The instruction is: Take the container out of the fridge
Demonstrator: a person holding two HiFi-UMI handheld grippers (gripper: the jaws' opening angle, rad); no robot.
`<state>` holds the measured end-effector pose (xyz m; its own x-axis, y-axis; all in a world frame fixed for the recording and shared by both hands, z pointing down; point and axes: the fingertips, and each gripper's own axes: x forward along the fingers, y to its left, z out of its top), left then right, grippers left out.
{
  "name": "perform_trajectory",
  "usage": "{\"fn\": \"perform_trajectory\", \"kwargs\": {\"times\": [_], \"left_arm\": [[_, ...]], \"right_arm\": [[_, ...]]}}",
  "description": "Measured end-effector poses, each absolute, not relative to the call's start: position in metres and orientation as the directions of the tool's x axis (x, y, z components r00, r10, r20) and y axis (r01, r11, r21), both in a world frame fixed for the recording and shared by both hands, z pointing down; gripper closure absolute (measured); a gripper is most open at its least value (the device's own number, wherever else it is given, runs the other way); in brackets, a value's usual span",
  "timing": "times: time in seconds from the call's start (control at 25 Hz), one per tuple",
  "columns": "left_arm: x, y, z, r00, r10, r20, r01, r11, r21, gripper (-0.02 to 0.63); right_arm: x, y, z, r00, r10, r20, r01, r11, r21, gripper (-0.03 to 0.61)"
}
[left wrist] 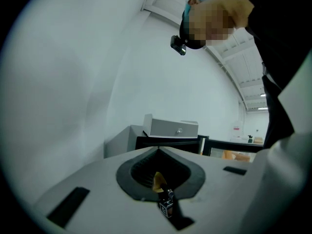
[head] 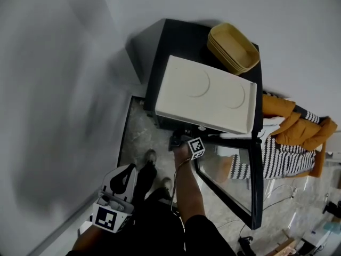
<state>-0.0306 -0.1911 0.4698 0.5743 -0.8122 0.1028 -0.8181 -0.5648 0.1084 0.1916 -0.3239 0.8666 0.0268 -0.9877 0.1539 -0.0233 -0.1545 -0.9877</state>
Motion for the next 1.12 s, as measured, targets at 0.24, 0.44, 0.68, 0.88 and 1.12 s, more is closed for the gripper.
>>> {"fn": "perform_trajectory", "kwargs": {"times": [0.24, 0.44, 0.68, 0.88, 1.12], "left_arm": [[-0.028, -0.200, 0.471, 0.567, -0.818, 0.101, -0.823, -0.555, 0.123, 0.611], [-0.030, -0.201, 0.483, 0.570, -0.808, 0.150, -0.822, -0.555, 0.132, 0.611], [-0.028, -0.208, 0.474, 0.568, -0.817, 0.096, -0.820, -0.552, 0.153, 0.611], [-0.032, -0.206, 0.480, 0.560, -0.820, 0.119, -0.827, -0.542, 0.150, 0.611], [-0.031, -0.199, 0.487, 0.578, -0.803, 0.145, -0.814, -0.557, 0.163, 0.611]], "right_arm": [[0.198, -0.332, 0.876, 0.049, -0.984, 0.172, -0.010, -0.173, -0.985, 0.299], [0.200, -0.333, 0.885, 0.065, -0.978, 0.197, 0.012, -0.197, -0.980, 0.323], [0.200, -0.334, 0.883, 0.068, -0.977, 0.202, 0.005, -0.202, -0.979, 0.390], [0.197, -0.330, 0.884, 0.062, -0.976, 0.211, -0.003, -0.212, -0.977, 0.396], [0.199, -0.321, 0.883, 0.060, -0.973, 0.222, -0.004, -0.222, -0.975, 0.399]]}}
